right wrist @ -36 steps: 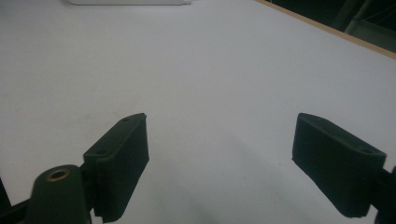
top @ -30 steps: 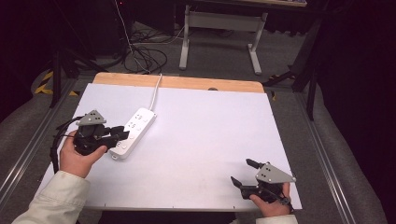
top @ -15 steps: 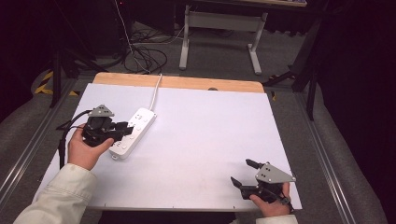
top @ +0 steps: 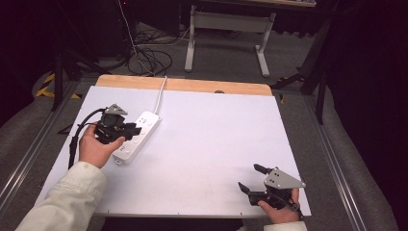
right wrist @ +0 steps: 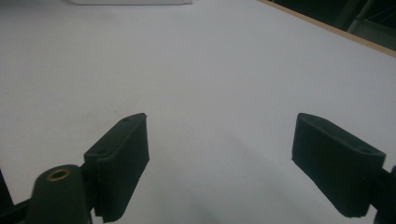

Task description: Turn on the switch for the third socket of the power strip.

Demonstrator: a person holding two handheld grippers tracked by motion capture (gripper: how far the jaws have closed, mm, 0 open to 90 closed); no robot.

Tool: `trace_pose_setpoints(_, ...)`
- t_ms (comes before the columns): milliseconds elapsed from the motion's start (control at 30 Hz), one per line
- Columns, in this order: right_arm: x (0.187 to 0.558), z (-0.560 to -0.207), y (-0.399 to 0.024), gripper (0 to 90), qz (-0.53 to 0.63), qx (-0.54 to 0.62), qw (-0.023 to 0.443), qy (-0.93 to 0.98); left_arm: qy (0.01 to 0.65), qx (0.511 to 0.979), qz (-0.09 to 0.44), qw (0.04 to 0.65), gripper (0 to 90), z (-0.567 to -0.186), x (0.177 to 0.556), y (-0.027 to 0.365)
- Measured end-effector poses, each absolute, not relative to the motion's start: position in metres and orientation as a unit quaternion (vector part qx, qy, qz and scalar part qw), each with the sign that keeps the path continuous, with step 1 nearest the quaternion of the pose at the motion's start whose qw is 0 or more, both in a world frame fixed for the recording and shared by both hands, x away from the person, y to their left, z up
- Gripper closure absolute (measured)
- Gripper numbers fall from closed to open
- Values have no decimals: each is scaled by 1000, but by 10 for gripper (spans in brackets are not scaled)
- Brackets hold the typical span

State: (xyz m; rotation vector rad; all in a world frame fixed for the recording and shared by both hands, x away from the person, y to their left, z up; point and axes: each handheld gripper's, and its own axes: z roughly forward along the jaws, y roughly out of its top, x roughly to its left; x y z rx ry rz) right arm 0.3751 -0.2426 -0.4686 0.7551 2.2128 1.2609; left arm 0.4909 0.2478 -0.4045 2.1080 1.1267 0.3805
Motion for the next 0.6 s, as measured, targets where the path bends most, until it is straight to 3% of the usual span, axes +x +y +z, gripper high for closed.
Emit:
trace_pose_setpoints(167, 375, -469, -243, 192, 462, 276, 239, 808, 441, 813, 132, 355, 687, -406, 494, 250)
trace_pose_setpoints(433, 375, -468, -243, 198, 462, 275, 239, 808, 455, 814, 94, 349, 895, -412, 501, 254)
trace_pose_setpoints(600, 375, -468, -244, 198, 464, 276, 242, 806, 454, 819, 87, 340, 899, -417, 503, 252)
